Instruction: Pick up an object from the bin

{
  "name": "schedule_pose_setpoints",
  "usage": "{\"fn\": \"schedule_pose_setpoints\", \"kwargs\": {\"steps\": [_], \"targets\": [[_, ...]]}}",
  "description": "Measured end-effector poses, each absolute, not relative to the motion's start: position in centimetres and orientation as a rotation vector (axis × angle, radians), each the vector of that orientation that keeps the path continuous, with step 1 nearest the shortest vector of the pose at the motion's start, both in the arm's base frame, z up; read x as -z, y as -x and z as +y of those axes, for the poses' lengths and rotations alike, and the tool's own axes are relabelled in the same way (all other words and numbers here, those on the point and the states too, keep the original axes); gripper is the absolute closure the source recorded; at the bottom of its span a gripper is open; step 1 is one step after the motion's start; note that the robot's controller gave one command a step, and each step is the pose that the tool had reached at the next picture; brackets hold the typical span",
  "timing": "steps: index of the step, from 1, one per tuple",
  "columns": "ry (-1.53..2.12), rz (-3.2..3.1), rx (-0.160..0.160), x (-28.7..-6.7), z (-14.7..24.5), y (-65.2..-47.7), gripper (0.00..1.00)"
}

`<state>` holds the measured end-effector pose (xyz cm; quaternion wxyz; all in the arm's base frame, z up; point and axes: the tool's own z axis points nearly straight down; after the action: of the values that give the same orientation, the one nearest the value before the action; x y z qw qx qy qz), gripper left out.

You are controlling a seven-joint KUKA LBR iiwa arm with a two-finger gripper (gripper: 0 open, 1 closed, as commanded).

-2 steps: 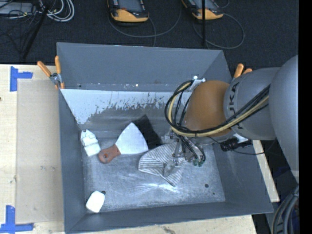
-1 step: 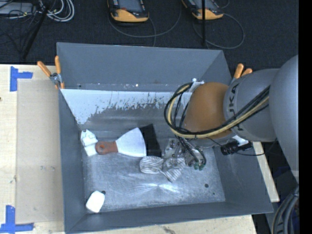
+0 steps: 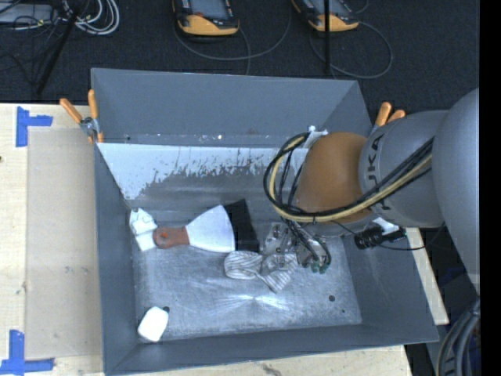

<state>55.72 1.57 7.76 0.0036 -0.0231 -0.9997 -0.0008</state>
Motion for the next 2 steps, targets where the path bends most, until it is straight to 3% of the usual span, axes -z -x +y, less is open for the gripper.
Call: {"fn": "schedule_pose_setpoints", "kwargs": {"steps": [2], "targets": [[0.087, -3.134, 0.0, -11.7, 1.5, -55.0, 1.0]]}}
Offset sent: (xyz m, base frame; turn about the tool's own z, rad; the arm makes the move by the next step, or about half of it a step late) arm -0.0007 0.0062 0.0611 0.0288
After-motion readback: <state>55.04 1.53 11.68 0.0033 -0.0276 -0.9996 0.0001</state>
